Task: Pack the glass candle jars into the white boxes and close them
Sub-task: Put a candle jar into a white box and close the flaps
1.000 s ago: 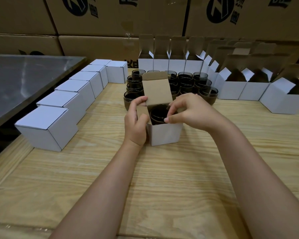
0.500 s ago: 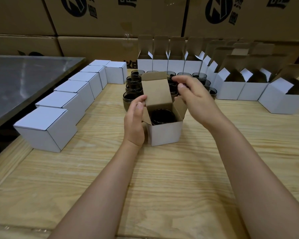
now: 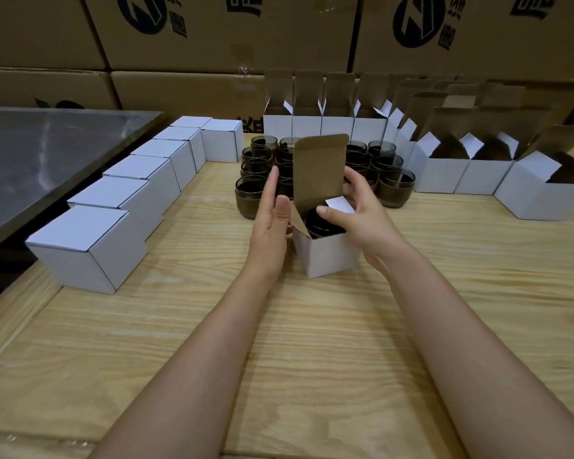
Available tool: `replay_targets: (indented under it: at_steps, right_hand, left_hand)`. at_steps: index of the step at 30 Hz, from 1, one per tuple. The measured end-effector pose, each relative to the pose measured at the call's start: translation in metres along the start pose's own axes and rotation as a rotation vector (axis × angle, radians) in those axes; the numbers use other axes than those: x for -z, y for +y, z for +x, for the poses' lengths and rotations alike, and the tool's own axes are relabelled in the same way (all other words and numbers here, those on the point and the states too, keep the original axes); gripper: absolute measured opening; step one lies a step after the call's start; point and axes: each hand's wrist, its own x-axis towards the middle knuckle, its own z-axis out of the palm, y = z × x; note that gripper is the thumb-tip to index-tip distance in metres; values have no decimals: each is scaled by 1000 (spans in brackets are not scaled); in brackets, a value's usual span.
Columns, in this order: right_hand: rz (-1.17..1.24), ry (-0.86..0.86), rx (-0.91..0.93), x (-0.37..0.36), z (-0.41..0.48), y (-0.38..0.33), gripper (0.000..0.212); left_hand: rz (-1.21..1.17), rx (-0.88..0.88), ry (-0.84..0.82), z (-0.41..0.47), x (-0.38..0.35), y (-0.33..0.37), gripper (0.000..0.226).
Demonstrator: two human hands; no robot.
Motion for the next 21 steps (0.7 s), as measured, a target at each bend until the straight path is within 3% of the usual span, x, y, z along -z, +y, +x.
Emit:
replay_targets:
  at_steps: [2, 4, 7, 9, 13, 17, 21]
  right_hand:
    - [7, 2, 1, -6, 1, 0, 54]
    - [9, 10, -3, -12, 1, -1, 43]
    - [44, 44, -40, -19, 1, -1, 51]
    - [158, 48, -56, -21, -1, -1, 55]
    - [381, 38, -48, -22, -4, -2, 49]
    - [651, -71, -9, -15, -11, 5, 18]
    - [570, -161, 32, -10, -13, 12, 25]
  left_hand:
    - [-65, 58, -22, 1, -4, 0, 109]
    - [-84, 82, -47, 0, -6, 0, 99]
    - [-71, 60, -35, 1, -7, 0, 58]
    - [-130, 80, 5, 3, -4, -1, 43]
    - [-165, 124, 110, 9, 0, 0, 35]
    - [-200, 173, 168, 9, -1, -2, 22]
    - [-136, 208, 232, 9, 0, -3, 23]
